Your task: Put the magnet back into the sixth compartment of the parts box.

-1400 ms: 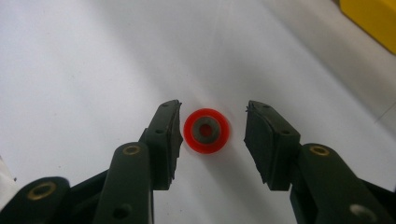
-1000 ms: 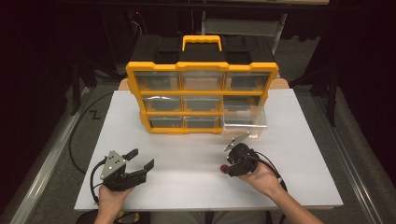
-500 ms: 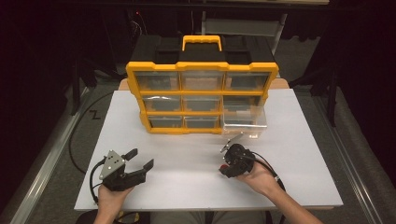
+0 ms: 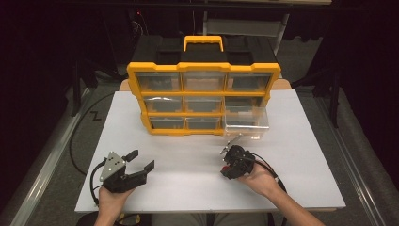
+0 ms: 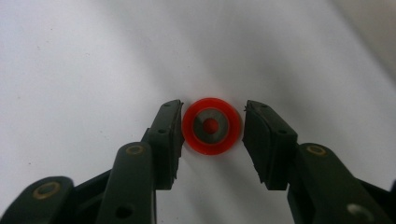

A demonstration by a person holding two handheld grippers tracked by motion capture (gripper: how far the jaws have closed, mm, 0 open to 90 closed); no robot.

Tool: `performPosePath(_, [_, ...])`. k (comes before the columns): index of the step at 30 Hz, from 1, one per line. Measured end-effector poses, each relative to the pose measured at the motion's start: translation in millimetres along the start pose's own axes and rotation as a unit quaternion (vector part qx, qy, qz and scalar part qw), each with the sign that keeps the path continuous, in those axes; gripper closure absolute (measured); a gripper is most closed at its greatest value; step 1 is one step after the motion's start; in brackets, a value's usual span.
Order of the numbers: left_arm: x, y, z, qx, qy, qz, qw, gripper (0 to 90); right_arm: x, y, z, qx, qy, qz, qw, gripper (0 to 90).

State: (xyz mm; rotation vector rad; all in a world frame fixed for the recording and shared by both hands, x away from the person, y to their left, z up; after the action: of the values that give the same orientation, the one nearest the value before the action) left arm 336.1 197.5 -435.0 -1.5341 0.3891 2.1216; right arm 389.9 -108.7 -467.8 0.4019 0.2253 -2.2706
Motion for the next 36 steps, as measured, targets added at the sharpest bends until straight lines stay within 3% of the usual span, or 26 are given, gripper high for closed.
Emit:
performPosePath(16, [-0.4,-0.2,0.4,-0.003,0.003,0.001,1.0000,27.7,1.1,-0.1,0.6,0.004,-0.001,0.017,0.9998,64.5])
performPosePath(36, [-0.2,0.0,0.1,-0.003,0.002,0.000,1.0000,27.7,2.7,0.1,11.7,0.001,0.007,0.018,0.9998,64.8])
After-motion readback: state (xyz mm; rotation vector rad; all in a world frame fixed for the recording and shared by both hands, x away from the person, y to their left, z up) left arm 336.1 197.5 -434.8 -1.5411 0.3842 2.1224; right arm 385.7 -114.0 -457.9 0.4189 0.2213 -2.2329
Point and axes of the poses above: each handheld gripper's, and its own axes: z roughly backward along the jaws, x roughly out of its underside, y roughly to its right, the point moved 7 cm from there along -z, roughly forward along the jaws, and after that the axes turned 8 degrees about -z, right-handed, at the moved point
